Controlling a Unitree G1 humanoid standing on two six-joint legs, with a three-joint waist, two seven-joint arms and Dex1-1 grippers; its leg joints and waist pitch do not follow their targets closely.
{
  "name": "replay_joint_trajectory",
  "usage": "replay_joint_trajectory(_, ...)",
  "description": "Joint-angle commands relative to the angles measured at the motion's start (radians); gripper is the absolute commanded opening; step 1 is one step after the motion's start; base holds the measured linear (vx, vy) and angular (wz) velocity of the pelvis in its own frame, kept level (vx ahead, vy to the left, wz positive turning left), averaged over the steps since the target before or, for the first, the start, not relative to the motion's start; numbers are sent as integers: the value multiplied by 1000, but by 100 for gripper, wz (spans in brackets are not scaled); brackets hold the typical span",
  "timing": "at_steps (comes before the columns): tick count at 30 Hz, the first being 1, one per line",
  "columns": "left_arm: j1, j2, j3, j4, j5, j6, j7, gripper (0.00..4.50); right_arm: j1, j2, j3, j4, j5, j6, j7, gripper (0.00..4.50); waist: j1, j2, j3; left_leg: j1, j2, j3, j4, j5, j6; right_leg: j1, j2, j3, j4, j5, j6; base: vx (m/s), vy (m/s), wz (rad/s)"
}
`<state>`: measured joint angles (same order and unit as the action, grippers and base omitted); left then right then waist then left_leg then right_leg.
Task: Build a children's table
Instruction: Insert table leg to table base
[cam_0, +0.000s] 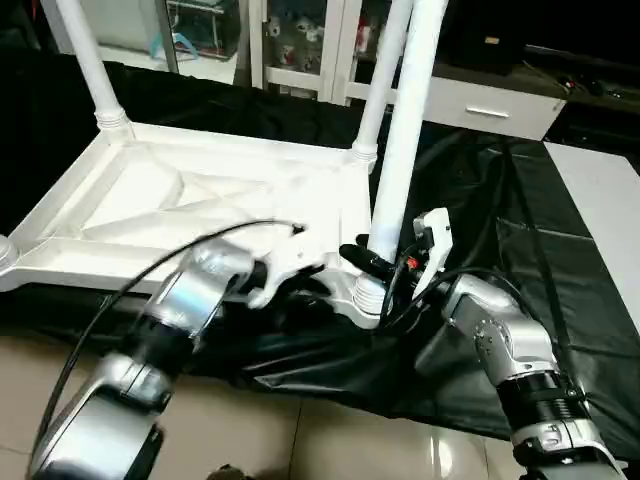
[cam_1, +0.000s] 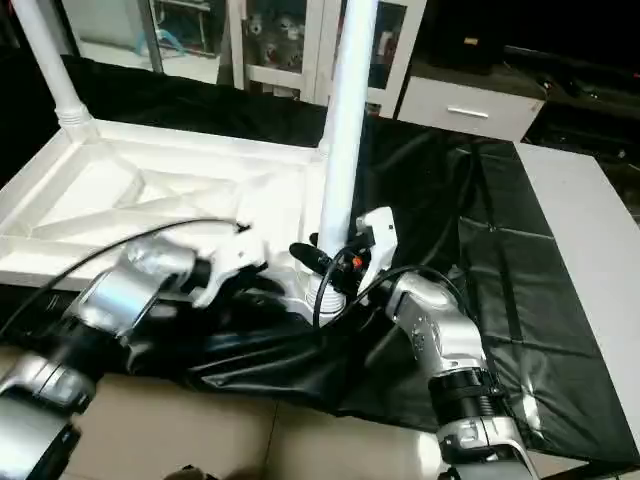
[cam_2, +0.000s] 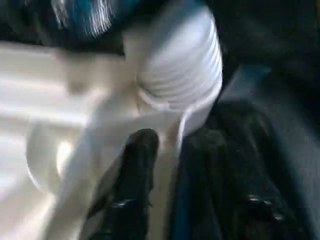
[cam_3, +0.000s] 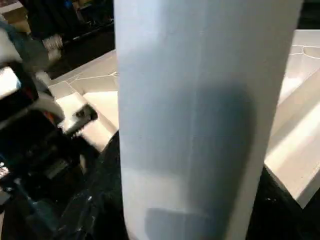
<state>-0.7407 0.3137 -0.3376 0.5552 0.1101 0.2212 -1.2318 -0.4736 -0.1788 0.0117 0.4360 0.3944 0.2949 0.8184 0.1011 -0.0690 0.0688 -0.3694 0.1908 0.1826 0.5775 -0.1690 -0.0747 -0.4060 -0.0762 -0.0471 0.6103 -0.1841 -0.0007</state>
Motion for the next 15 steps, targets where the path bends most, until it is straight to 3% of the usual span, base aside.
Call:
replay_joint_trajectory(1, -22, -7, 4, 49, -15, 2, -12, 180, -10, -15, 1, 5, -11, -6, 1, 186, 0, 11, -59, 16, 37, -10, -72, -211, 24, 45, -68, 41, -68, -152, -230, 0, 0, 0)
replay_joint_trajectory(3, -38, -6, -6, 80, -7, -1, -26, 180, -7, -14, 2, 0, -13, -5, 2, 186, 1, 9, -61, 15, 38, -11, -71, -201, 27, 47, -70, 41, -66, -141, -236, 0, 0, 0)
replay_joint_trajectory(4, -44, -3, -15, 92, -2, -5, -37, 180, -7, -13, 2, -1, -14, -4, 3, 186, 1, 15, -60, 15, 39, -12, -71, -193, 28, 47, -70, 41, -64, -124, -241, 0, 0, 0)
replay_joint_trajectory(6, -51, 4, -32, 107, 10, -14, -50, 180, -7, -13, 2, -2, -16, -4, 4, 186, 0, 13, -61, 16, 40, -11, -71, -192, 31, 46, -69, 40, -63, -109, -246, 0, 0, 0)
replay_joint_trajectory(8, -56, 12, -49, 123, 23, -25, -63, 180, -7, -14, 2, -2, -17, -4, 4, 186, 0, 14, -60, 17, 40, -11, -72, -200, 31, 45, -69, 40, -64, -114, -246, 0, 0, 0)
replay_joint_trajectory(9, -58, 15, -54, 127, 26, -28, -66, 180, -6, -14, 2, -2, -18, -4, 4, 186, 0, 20, -58, 18, 41, -12, -74, -216, 24, 45, -70, 41, -65, -127, -249, 0, 0, 0)
replay_joint_trajectory(10, -63, 18, -64, 148, 41, -45, -63, 180, -6, -14, 1, -3, -18, -4, 4, 186, -1, 18, -59, 18, 41, -12, -74, -218, 22, 46, -70, 41, -66, -128, -249, 0, 0, 0)
replay_joint_trajectory(11, -64, 19, -66, 152, 44, -48, -62, 150, -6, -14, 0, -4, -18, -4, 4, 186, 0, 18, -58, 18, 41, -12, -74, -225, 19, 46, -71, 41, -67, -135, -247, 0, 0, 0)
replay_joint_trajectory(15, -70, 13, -58, 194, 52, -70, -39, 124, -2, -14, -1, -9, -17, -4, 4, 186, -1, 17, -58, 17, 42, -12, -75, -225, 16, 46, -71, 41, -65, -124, -254, 0, 0, 0)
